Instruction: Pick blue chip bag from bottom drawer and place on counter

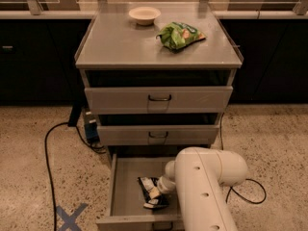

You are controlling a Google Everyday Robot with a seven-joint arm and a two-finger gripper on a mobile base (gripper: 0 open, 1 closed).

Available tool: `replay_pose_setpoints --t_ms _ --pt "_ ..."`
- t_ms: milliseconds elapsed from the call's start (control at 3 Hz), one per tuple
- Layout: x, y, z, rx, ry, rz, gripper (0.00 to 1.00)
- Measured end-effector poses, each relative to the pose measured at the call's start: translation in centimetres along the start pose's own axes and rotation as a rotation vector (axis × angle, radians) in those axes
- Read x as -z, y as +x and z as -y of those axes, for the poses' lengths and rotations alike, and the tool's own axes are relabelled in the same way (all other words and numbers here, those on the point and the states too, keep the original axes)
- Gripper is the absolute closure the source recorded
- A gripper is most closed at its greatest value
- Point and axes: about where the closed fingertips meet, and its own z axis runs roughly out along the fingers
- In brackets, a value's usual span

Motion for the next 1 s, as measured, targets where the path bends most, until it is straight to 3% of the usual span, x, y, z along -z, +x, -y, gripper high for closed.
replay_pose_setpoints --t_ms 667,1000 --pt "0.3 -0.1 -0.1 0.000 0.000 0.000 1.00" --pt "2.3 0.0 -1.1 0.045 -0.025 0.052 1.00"
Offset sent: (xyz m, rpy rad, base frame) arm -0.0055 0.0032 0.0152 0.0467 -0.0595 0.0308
